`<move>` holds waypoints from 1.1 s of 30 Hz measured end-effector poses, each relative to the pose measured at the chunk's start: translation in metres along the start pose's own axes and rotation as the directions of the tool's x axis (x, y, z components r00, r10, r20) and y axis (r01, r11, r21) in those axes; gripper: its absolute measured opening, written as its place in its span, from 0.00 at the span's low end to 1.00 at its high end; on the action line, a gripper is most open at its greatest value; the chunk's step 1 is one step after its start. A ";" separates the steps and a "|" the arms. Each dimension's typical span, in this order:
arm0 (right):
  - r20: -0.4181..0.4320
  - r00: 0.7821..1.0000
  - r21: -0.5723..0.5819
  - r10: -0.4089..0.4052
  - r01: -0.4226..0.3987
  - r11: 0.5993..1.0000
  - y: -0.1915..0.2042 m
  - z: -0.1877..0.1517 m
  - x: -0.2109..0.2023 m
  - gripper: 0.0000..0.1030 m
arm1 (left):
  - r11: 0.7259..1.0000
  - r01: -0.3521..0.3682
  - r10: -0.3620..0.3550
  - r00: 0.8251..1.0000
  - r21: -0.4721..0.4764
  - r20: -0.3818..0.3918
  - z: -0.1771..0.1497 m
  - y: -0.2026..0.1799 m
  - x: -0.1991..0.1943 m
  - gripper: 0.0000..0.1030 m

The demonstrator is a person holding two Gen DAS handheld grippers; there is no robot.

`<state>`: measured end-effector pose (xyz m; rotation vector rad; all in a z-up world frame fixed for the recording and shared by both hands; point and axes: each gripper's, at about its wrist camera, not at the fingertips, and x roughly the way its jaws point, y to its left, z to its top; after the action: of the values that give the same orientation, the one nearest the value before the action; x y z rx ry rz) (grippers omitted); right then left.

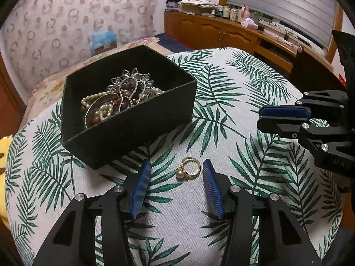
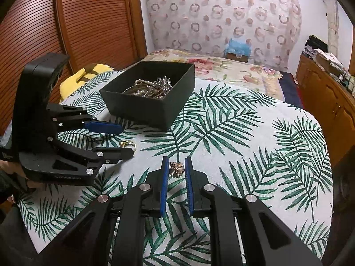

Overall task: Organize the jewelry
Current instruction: 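Move the left gripper to the gold ring while the right moves over the gold flower earring, then grasp the gold ring with the left gripper while the right grasps the flower earring, then lower the ring into the box with the left gripper while the right releases the earring there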

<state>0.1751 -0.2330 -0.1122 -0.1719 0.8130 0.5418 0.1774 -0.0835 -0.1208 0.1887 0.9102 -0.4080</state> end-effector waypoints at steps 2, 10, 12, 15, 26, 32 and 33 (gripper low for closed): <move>-0.003 1.000 0.000 -0.001 0.001 1.000 -0.001 0.001 0.002 0.16 | 1.000 -0.008 0.008 1.000 0.003 0.008 -0.001 0.000 -0.001 0.28; 0.013 1.000 -0.009 -0.001 0.001 1.000 -0.001 0.011 0.004 0.16 | 0.999 0.017 -0.017 1.000 -0.042 0.001 -0.001 0.012 -0.004 0.11; 0.022 1.000 -0.014 -0.001 0.001 1.000 0.000 0.016 0.004 0.16 | 0.999 0.013 -0.013 1.000 -0.050 0.006 0.001 0.012 -0.005 0.11; 0.038 0.999 -0.027 0.001 0.000 1.000 0.001 0.026 0.003 0.16 | 0.997 0.019 -0.018 1.000 -0.070 0.017 0.003 0.016 -0.009 0.11; 0.097 0.995 -0.086 0.026 -0.017 0.996 0.012 0.068 0.007 0.16 | 0.996 0.012 -0.003 0.994 -0.086 0.106 0.017 0.028 -0.044 0.11; 0.100 0.993 -0.100 0.057 -0.047 0.994 0.012 0.092 0.025 0.16 | 0.996 -0.011 0.023 0.991 -0.092 0.129 0.026 0.039 -0.051 0.11; 0.101 0.993 -0.102 0.063 -0.053 0.993 0.012 0.095 0.029 0.16 | 0.996 -0.012 0.025 0.991 -0.093 0.132 0.027 0.040 -0.051 0.11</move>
<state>0.2465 -0.1785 -0.0674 -0.2099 0.6920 0.6415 0.1860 -0.0428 -0.0638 0.0841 0.7931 -0.3562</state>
